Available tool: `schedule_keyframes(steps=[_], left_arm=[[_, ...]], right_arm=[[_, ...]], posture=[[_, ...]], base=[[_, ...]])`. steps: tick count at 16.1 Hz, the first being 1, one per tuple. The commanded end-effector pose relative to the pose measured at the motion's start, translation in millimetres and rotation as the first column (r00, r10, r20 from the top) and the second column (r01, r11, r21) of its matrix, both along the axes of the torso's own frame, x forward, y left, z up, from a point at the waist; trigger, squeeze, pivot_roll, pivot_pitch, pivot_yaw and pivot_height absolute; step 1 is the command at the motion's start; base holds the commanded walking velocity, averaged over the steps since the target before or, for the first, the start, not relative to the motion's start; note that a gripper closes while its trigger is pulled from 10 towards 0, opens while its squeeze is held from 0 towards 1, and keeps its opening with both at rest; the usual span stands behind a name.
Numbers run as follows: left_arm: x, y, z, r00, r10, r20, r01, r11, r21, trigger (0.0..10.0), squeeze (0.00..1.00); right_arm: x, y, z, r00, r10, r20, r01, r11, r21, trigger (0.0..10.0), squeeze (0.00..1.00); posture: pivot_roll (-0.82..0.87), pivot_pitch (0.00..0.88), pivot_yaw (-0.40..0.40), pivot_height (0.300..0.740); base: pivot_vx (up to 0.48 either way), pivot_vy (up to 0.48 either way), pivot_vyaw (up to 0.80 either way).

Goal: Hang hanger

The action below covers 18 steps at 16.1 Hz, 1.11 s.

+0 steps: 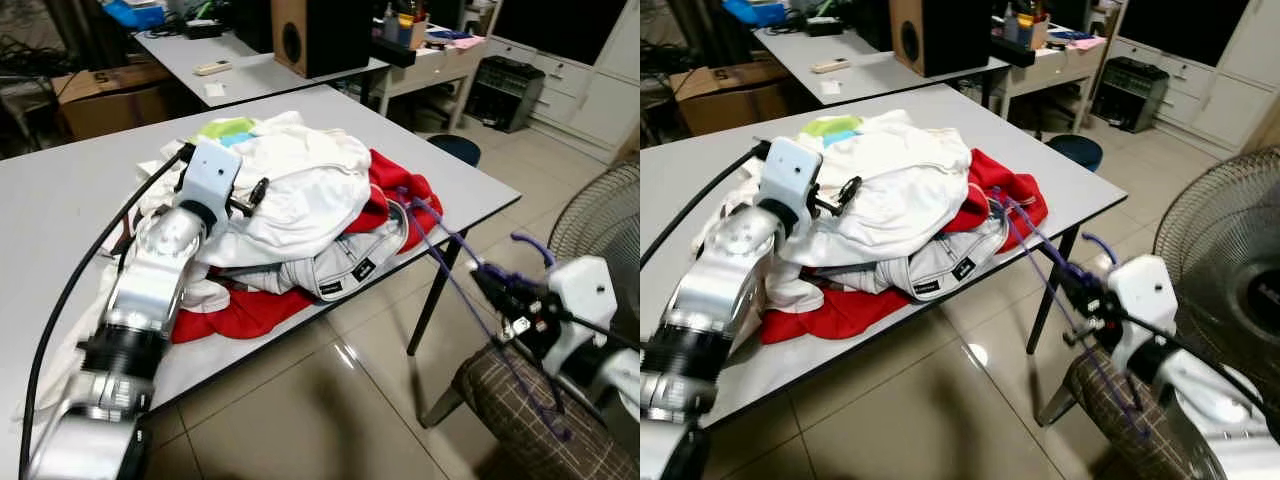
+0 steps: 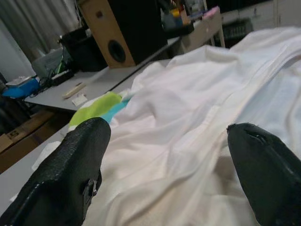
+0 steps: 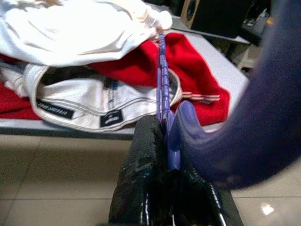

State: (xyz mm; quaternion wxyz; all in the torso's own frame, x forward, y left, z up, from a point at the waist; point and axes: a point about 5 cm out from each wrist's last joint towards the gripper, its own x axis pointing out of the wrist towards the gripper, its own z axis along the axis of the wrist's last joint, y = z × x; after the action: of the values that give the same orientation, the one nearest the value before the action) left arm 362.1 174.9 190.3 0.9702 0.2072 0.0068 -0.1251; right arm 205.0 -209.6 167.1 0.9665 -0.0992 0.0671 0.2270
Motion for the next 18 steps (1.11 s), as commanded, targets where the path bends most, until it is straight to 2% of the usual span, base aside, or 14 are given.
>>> schedule_keyframes(steps=[1,2,3,4,5,6,8,9,10,11,12,14,18], left_arm=[[3.6,-0.8,2,1.0,-0.017,-0.004,0.017,1.0,0.02,10.0,0.0],[7.7,2.6,4,1.0,-0.018,-0.007,0.018,0.999,0.029,10.0,0.0],[10.3,0.3,7,0.995,-0.098,-0.017,0.098,0.995,0.024,3.0,0.0],[10.5,-0.2,8,0.993,-0.114,-0.024,0.114,0.993,0.017,2.4,0.0],[11.9,-1.7,12,0.985,-0.166,-0.041,0.165,0.986,-0.031,0.0,0.0],[11.6,-2.8,14,0.977,-0.206,-0.046,0.204,0.977,-0.055,0.0,0.0],[9.2,-2.6,16,0.96,-0.274,-0.048,0.273,0.961,-0.031,0.0,0.0],[6.9,1.0,20,0.948,-0.317,-0.039,0.317,0.948,-0.003,1.3,0.0],[5.6,8.4,26,0.945,-0.327,-0.029,0.328,0.944,0.035,3.1,0.0],[5.0,15.7,29,0.946,-0.322,-0.037,0.324,0.944,0.063,5.5,0.0],[4.4,29.4,33,0.956,-0.288,-0.052,0.292,0.95,0.107,10.0,0.0],[1.0,37.5,34,0.953,-0.291,-0.077,0.299,0.947,0.12,10.0,0.0],[-18.3,60.4,25,0.909,-0.373,-0.188,0.4,0.906,0.137,10.0,0.0]], right_arm=[[-1.4,0.2,9,0.999,0.019,0.037,-0.019,1.0,-0.007,10.0,0.0],[-2.4,-0.1,9,0.999,0.025,0.04,-0.024,1.0,-0.01,10.0,0.0],[-3.4,-0.4,11,0.998,0.033,0.046,-0.032,0.999,-0.012,10.0,0.0],[-3.7,-0.4,12,0.998,0.033,0.048,-0.033,0.999,-0.012,10.0,0.0],[-5.3,0.0,13,0.998,0.044,0.05,-0.043,0.999,-0.01,10.0,0.0],[-6.5,0.4,14,0.997,0.053,0.05,-0.052,0.999,-0.009,10.0,0.0],[-7.7,0.1,15,0.997,0.066,0.049,-0.065,0.998,-0.009,10.0,0.0],[-9.2,-0.1,17,0.995,0.085,0.047,-0.085,0.996,-0.01,10.0,0.0],[-10.9,-1.0,18,0.994,0.105,0.043,-0.104,0.994,-0.012,10.0,0.0],[-11.8,-1.8,19,0.993,0.115,0.038,-0.115,0.993,-0.016,10.0,0.0],[-12.5,-2.2,20,0.991,0.129,0.031,-0.128,0.992,-0.017,10.0,0.0],[-12.8,-1.0,19,0.989,0.145,0.024,-0.145,0.989,-0.016,10.0,0.0],[-13.0,4.5,16,0.982,0.19,0.001,-0.19,0.982,0.003,10.0,0.0]], posture=[[-0.08,0.0,0.028,0.74],[-0.08,0.0,0.035,0.74],[-0.08,0.0,0.04,0.74],[-0.08,0.0,0.04,0.74],[-0.09,0.0,0.044,0.74],[-0.09,0.0,0.044,0.74],[-0.09,0.0,0.044,0.74],[-0.08,0.0,0.044,0.74],[-0.08,0.0,0.044,0.74],[-0.08,0.0,0.044,0.74],[-0.08,0.0,0.044,0.74],[-0.07,0.0,0.044,0.74],[-0.06,0.0,0.034,0.74]], base=[[0.0,0.0,0.0],[0.0,0.0,0.0],[0.0,0.0,0.0],[0.0,0.0,0.0],[0.0,0.0,0.0],[0.0,0.0,0.0],[0.0,0.0,0.0],[0.0,0.0,0.0],[0.0,0.0,0.0],[0.0,0.0,0.0],[0.0,0.0,0.0],[0.0,0.0,0.0],[0.0,0.0,0.0]])
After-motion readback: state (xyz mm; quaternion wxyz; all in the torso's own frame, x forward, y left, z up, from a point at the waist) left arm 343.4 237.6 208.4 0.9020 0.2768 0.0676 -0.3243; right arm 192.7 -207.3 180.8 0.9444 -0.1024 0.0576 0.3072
